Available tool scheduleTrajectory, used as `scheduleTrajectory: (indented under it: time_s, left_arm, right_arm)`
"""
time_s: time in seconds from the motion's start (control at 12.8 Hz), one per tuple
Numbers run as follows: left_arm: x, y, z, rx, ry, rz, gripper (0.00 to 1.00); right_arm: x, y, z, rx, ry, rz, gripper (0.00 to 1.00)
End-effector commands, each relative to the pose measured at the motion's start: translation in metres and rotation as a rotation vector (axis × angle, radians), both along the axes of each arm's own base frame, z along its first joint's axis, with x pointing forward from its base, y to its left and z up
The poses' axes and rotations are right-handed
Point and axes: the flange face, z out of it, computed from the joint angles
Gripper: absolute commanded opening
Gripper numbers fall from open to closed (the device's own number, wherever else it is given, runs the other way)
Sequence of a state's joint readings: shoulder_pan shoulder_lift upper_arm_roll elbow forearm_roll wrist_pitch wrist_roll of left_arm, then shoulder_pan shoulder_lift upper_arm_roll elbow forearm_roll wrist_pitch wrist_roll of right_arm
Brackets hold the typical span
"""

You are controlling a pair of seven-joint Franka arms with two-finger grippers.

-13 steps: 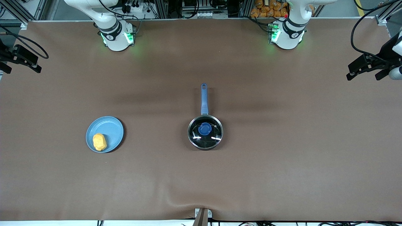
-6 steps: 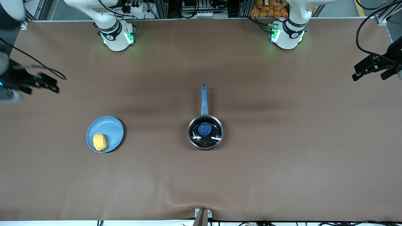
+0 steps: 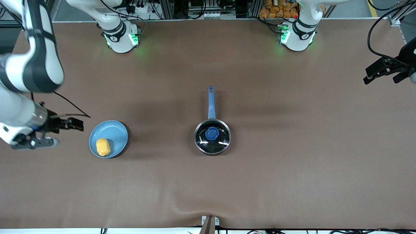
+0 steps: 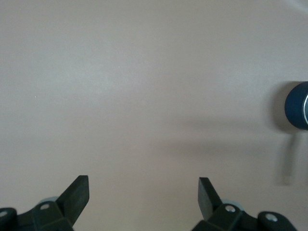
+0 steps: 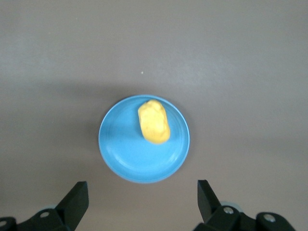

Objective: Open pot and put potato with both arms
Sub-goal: 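Lower the right gripper over the yellow potato and close on it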

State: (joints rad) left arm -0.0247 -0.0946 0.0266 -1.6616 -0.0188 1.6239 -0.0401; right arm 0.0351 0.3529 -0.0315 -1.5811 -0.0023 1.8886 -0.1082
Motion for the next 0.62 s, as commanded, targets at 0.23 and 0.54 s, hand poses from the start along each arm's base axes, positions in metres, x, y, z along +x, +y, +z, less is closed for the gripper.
scheduleTrajectory:
  time_s: [0.23,0.54]
  left_arm:
    - [0.002,-0.003,0.002,0.004,-0.003,0.001,1.00]
    - [0.002,-0.004,0.001,0.004,-0.001,-0.001,1.00]
  right_arm:
    - [0.031,-0.001,-0.102,0.011,0.009,0.050,1.00]
    - [0.035,0.002,-0.173,0.009,0.046,0.055,1.00]
